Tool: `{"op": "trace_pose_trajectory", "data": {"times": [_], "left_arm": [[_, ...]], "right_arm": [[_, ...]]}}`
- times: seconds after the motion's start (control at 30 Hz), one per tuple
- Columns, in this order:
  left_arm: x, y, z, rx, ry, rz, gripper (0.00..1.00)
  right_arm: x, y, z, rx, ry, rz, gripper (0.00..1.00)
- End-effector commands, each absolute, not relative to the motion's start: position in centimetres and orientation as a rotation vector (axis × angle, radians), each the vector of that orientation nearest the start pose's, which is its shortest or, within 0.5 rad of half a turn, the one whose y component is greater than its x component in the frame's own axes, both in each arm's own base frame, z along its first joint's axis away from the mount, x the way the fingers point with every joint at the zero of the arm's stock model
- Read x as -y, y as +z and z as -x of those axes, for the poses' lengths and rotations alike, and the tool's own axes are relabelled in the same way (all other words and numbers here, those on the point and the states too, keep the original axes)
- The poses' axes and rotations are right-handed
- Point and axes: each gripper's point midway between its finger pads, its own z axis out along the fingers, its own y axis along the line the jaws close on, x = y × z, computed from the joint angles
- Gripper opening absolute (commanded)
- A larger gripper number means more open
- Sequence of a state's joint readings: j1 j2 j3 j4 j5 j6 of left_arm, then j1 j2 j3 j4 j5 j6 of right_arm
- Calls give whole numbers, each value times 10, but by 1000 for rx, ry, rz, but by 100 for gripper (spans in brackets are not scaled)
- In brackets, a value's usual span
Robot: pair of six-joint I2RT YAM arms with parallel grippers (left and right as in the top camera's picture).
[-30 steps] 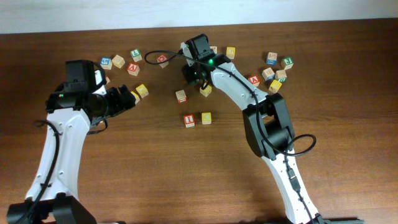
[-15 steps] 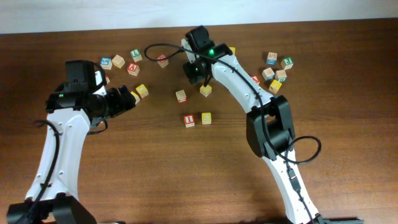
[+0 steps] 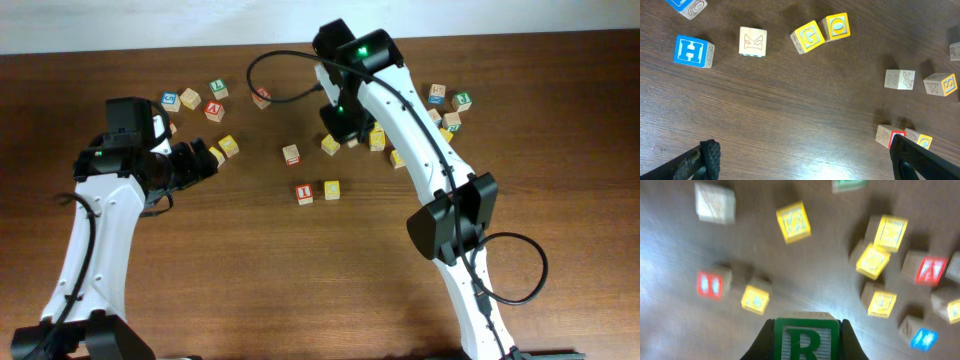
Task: Spell out ICRA
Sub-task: 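Carry the R block down and set it right of the C block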
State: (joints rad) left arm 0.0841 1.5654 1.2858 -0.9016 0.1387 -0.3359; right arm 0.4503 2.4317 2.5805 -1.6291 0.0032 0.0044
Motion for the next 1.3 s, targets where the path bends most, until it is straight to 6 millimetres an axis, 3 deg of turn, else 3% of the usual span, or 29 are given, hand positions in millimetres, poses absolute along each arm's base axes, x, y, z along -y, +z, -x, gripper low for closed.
{"op": "trace_pose_trajectory", "data": {"times": [0.0, 0.1, 0.17, 0.23, 0.37, 0.57, 0.83, 1.03, 1.13, 1.23, 1.27], "left_arm": [[-7, 141, -365, -2715, -245, 516, 99], [-7, 141, -365, -2715, -246, 516, 99], [-6, 140, -364, -2719, -250, 517, 99], [-6, 140, -364, -2720, -249, 517, 99], [-6, 141, -364, -2719, -250, 517, 99], [-6, 140, -364, -2719, -249, 517, 99], [-6, 140, -363, -2722, -249, 518, 99], [-6, 140, -363, -2722, -249, 518, 99], [-6, 140, -363, -2722, -249, 518, 99], [-6, 140, -363, -2722, -249, 518, 99], [-6, 140, -363, -2722, -249, 518, 99]], "right_arm": [[-200, 143, -413, -3034, 45, 661, 7], [-196, 126, -401, -3109, 26, 676, 7], [-186, 94, -383, -3233, -20, 668, 6], [-183, 72, -379, -3279, -38, 610, 5], [-188, 65, -380, -3300, -7, 454, 5], [-190, 37, -384, -3307, -21, 192, 5], [-192, 20, -389, -3283, -3, 170, 12], [-199, 27, -385, -3304, 63, 165, 32], [-200, 36, -388, -3293, 69, 165, 51], [-199, 37, -386, -3302, 64, 165, 50], [-198, 38, -385, -3307, 61, 164, 45]]}}
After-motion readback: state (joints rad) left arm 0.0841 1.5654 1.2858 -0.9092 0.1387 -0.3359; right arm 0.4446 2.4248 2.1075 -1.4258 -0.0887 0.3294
